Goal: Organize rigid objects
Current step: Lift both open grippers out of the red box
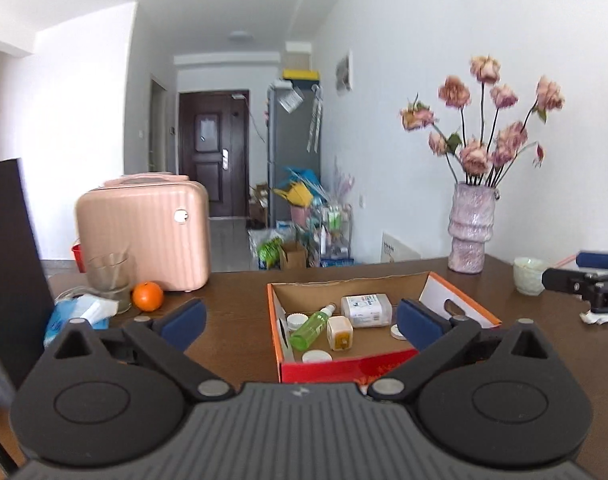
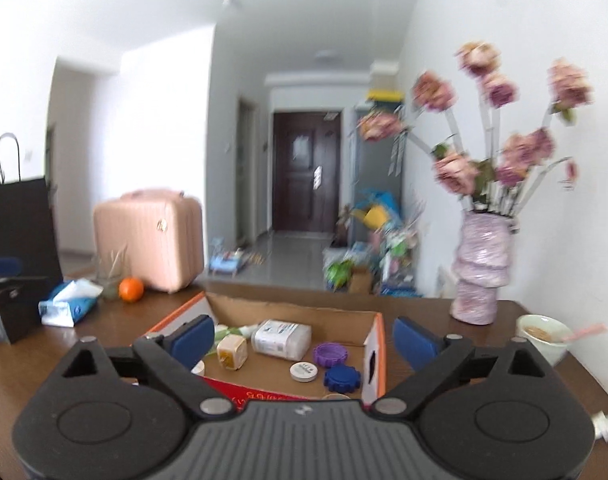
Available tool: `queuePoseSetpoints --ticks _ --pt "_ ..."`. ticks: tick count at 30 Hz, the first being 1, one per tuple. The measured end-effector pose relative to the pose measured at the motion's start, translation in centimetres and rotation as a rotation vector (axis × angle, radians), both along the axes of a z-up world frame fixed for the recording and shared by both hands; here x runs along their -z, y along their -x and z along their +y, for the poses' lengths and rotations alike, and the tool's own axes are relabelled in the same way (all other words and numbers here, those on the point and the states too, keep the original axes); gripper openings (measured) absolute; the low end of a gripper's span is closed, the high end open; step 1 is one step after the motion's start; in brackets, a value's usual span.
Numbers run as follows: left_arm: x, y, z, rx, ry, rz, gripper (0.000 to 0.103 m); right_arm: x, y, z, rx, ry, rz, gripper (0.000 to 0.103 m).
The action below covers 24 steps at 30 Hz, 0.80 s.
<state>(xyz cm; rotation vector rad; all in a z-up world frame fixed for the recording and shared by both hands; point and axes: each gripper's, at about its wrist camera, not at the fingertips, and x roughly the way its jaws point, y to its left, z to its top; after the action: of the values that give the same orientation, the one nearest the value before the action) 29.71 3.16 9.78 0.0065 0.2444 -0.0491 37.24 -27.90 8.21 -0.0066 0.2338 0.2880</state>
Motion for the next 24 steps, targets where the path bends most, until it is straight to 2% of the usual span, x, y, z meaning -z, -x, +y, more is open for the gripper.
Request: queuePoseSetpoints --ticks 5,12,16,21,24 --pt "1.4 5.4 -0.6 -0.001 -0.037 -0.059 0.103 2.4 5.8 -0.5 0.025 -0.077 -0.058 0.103" --pt "2.7 9.3 -0.8 -0.010 -0.034 -0.054 0.103 3.9 11.2 -1.5 0.040 -0.136 -0.049 0.103" --pt "3.2 11.4 -0.7 -0.027 -0.021 -0.059 0.103 4.2 13.7 -1.5 0.043 -0.120 -0.056 0.103" --pt "4.7 15.6 -0.3 -0.072 0.028 -0.050 0.103 5.1 18.0 -1.2 0.040 -0.041 -0.071 0.103" --pt "5.8 18.7 0.0 -0.076 0.034 -0.021 0.103 6.2 21.1 -1.5 0.037 -0.053 -0.064 0.103"
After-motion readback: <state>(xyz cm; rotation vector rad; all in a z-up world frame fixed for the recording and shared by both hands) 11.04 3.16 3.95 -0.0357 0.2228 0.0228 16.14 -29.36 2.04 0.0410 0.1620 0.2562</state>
